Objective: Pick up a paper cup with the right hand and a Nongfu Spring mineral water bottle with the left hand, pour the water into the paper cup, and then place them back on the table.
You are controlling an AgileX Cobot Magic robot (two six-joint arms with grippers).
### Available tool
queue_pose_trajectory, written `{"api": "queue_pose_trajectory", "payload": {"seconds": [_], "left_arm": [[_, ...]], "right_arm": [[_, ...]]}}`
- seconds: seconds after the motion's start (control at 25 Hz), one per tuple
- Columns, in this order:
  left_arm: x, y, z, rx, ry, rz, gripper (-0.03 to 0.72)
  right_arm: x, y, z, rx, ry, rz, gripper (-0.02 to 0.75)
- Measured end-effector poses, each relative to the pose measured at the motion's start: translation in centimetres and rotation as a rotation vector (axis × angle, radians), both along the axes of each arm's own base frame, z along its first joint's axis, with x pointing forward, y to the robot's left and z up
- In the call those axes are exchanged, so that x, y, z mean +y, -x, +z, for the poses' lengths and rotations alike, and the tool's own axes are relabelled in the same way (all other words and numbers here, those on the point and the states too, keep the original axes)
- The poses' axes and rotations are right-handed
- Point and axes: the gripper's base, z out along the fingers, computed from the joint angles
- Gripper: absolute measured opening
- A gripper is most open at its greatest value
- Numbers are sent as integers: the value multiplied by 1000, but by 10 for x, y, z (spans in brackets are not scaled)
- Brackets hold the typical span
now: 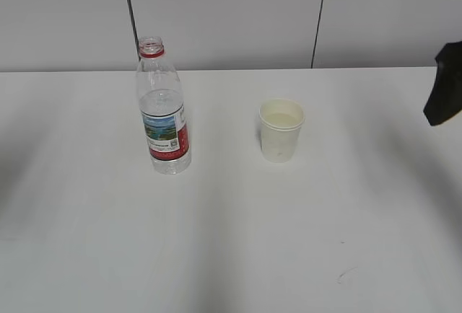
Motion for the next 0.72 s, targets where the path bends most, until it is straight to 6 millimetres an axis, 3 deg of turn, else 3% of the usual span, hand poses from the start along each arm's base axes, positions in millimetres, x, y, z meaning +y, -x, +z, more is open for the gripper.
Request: {"api": "queue_pose_trajectory", "payload": {"seconds": [0.44,0.72], "left_arm": [[1,71,-7,-57,1,0,529],[-2,122,-29,-122,41,1,529]], "right_arm": [[-2,74,-1,-21,0,1,582],[-3,110,-9,-33,-1,1,582]]}}
